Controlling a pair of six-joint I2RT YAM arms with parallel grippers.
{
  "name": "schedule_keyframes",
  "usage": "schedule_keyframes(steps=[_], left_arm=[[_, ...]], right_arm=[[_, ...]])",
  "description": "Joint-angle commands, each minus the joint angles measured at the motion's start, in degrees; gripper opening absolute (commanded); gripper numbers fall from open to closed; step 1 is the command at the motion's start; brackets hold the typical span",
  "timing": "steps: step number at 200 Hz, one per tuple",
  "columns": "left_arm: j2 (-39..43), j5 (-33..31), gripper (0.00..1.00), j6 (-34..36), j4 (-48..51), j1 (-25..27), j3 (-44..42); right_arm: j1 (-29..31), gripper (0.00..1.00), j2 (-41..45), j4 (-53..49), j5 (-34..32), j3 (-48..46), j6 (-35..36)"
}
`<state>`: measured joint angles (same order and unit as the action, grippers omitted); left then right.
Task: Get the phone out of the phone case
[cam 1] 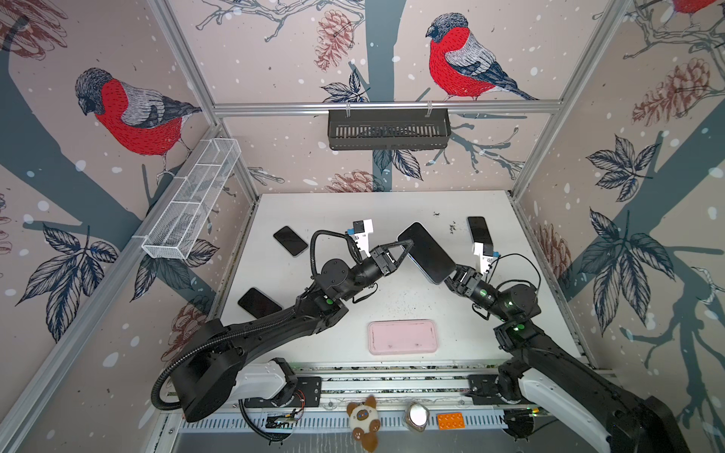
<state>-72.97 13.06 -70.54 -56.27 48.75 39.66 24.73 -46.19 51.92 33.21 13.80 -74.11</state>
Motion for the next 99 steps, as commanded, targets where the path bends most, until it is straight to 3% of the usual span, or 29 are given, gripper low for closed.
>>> schedule_keyframes(steps=[1, 58, 99], left_arm=[[-0.22, 4.12, 0.0, -2.21, -7.64, 0.18, 0.22], [1.32, 3.55, 0.0, -0.5, -3.12, 0.16, -0.18], [0.34, 3.89, 0.0, -0.32, -1.65, 0.2, 0.41]], right_arm=[[0.25, 0.5, -0.48, -0.96, -1.22, -0.09, 0.98], [-1.7, 0.5, 2.18, -3.37, -0.18, -0.09, 1.16], [-1.72, 0.4, 3.7, -1.74, 1.17, -1.17, -0.33]])
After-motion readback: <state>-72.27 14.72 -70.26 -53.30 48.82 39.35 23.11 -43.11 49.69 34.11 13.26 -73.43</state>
